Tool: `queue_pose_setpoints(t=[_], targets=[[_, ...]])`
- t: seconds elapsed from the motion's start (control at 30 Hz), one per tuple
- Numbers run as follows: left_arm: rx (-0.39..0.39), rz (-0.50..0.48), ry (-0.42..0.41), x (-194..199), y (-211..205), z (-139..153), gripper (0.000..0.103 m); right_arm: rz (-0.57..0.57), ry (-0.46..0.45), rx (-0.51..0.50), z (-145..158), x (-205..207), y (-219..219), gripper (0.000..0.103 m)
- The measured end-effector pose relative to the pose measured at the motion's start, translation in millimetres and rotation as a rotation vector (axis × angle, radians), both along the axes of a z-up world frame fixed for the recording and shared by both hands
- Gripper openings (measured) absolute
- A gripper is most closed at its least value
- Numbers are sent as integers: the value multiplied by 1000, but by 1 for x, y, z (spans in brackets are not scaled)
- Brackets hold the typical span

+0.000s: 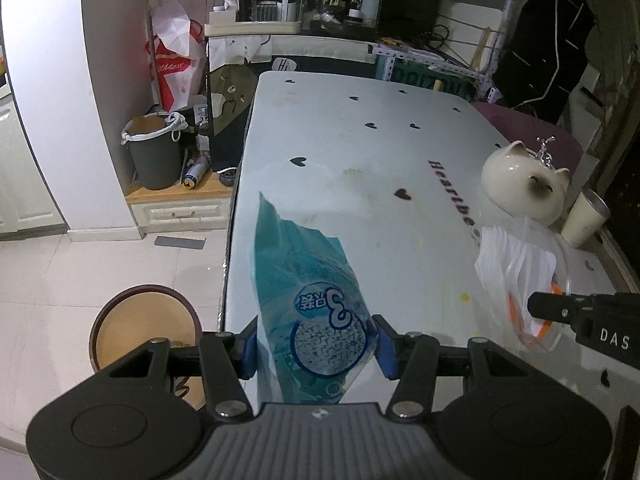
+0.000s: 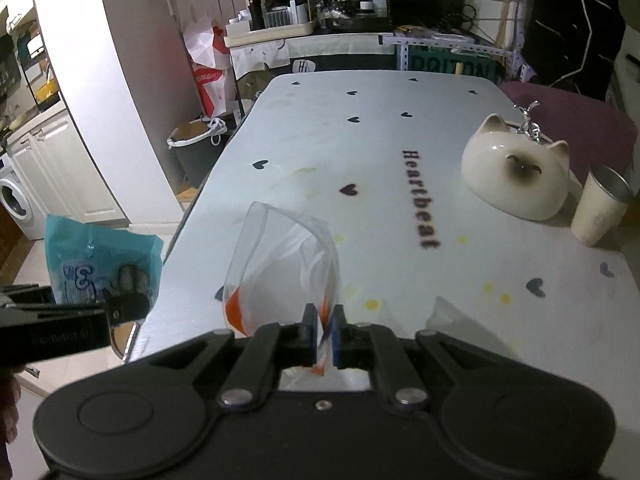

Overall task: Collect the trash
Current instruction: 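Carry the teal bag with left tool while right tool carries clear bag over wastebasket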

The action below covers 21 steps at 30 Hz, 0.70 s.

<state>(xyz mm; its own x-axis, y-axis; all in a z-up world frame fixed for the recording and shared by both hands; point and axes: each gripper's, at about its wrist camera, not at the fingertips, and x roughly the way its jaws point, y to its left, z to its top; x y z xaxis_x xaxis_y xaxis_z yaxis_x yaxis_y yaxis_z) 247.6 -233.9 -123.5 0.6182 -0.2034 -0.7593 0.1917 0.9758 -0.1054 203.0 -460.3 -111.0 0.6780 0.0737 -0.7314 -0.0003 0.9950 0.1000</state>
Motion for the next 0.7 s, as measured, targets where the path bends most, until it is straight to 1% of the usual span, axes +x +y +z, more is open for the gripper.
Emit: queue_pose_setpoints(t=[0.17,0.4,0.57,0.7], targets=[[-5,2,-5,-12,16,3,55,-4,0,4,3,-12,14,7],[-23,-3,-12,-17,44,6,55,-21,-7,-8,8,-17,44,7],[-32,-12,-22,-13,76,9,55,-36,-12,-15,11,-15,77,7],[-37,-17,-22,-6,109,11,55,-49,-11,-13,13,-11,108,6]])
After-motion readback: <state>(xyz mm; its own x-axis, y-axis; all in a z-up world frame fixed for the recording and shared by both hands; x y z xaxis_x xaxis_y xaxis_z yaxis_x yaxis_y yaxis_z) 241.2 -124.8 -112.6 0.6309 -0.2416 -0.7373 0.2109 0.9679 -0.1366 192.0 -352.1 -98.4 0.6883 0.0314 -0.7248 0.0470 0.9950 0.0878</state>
